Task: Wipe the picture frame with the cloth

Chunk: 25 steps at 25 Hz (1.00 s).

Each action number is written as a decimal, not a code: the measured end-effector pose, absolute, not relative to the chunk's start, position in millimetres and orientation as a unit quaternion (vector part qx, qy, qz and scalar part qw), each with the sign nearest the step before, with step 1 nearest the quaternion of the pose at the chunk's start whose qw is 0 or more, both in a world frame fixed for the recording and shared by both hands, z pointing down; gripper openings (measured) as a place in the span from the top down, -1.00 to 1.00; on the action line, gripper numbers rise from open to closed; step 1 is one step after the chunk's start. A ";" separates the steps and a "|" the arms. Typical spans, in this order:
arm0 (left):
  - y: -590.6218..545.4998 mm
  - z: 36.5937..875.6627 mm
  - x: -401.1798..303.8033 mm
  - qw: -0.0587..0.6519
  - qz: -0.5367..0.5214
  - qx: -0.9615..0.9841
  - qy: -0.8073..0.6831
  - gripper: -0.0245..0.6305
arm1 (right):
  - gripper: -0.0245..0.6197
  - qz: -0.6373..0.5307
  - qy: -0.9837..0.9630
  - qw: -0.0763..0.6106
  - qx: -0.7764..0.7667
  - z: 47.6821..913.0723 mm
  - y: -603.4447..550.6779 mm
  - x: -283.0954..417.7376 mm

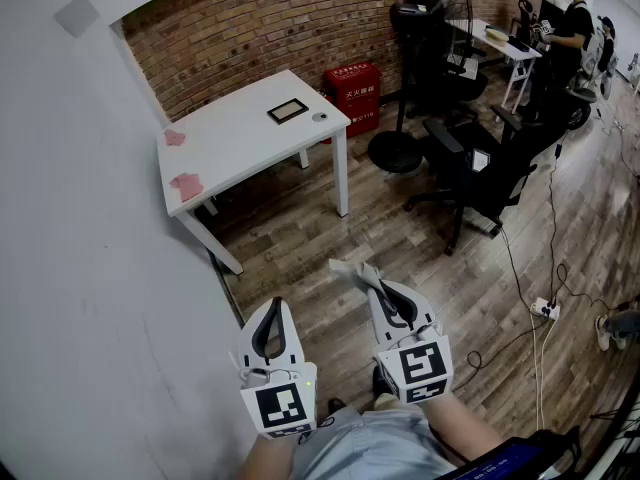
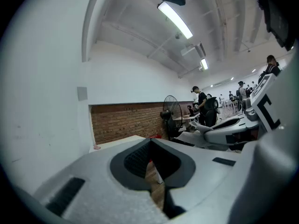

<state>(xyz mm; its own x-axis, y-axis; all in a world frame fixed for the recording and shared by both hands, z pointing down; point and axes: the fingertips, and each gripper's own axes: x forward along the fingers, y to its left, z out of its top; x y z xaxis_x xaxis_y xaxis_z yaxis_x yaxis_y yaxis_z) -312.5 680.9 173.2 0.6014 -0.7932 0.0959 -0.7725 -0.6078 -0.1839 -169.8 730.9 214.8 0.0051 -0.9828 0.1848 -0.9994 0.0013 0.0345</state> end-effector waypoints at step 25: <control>644.8 208.0 -166.6 0.080 -0.136 -0.887 0.434 0.90 | 0.83 0.087 -0.697 0.058 0.709 249.4 684.9 -8.5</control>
<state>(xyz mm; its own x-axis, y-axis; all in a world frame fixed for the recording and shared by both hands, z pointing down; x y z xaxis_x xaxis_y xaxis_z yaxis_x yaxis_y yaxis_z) -166.6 644.8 208.0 0.5859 -0.7920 0.1714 -0.7484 -0.6100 -0.2605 -8.5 684.9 249.4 0.0131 -0.9788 0.2044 -0.9990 -0.0216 -0.0394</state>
